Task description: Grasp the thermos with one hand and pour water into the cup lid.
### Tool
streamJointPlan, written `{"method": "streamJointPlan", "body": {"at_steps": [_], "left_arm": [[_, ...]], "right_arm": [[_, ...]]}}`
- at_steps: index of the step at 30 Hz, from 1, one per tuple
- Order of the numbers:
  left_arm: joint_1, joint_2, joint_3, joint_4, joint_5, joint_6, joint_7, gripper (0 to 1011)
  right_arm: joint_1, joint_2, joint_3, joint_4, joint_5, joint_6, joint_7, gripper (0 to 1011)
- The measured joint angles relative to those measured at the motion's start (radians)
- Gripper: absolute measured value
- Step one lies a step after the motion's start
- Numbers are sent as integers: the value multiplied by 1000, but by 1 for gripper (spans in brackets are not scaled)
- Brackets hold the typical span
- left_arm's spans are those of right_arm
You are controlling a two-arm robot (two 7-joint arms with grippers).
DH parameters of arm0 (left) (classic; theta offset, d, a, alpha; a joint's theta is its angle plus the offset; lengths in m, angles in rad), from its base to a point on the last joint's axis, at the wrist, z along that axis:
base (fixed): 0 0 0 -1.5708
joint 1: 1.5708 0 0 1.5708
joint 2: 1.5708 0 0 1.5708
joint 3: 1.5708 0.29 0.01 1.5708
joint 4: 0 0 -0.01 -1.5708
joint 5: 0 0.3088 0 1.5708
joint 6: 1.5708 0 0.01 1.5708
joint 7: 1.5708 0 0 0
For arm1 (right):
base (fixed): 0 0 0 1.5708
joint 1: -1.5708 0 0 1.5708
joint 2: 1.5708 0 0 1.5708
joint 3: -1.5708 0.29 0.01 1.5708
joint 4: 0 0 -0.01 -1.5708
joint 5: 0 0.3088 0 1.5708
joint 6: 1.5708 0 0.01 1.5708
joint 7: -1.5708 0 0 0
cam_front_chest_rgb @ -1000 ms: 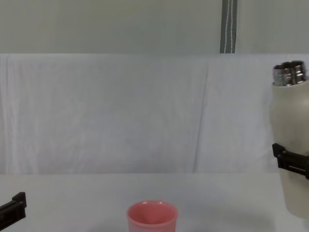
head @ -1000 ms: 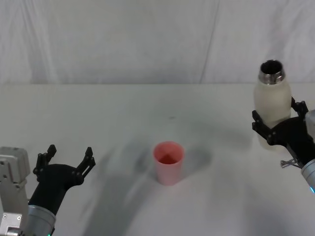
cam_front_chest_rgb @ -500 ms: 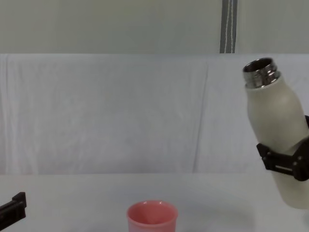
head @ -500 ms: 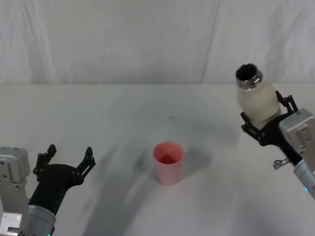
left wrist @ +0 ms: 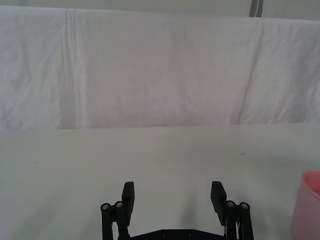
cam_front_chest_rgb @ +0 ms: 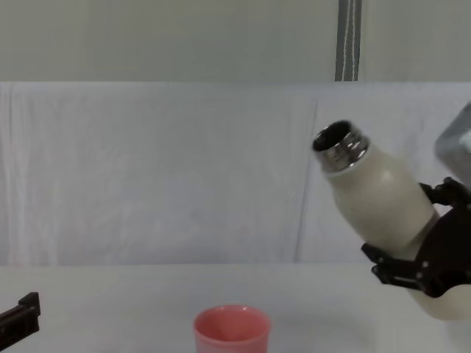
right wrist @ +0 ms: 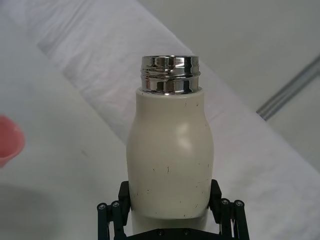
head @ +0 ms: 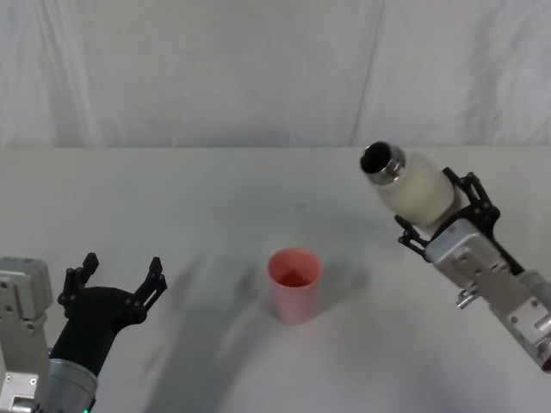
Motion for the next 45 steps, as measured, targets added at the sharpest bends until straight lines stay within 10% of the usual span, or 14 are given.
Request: {"method": "streamJointPlan", "body": {"at_steps": [20,45], "left_arm": [[0,0,0,0,0,0,0,1001],[0,0,0,0,0,0,0,1001]], "right_arm": [[49,49,-123,16,-233,44,-21,950],[51,51,-129,21,-243,48,-21,950]]}}
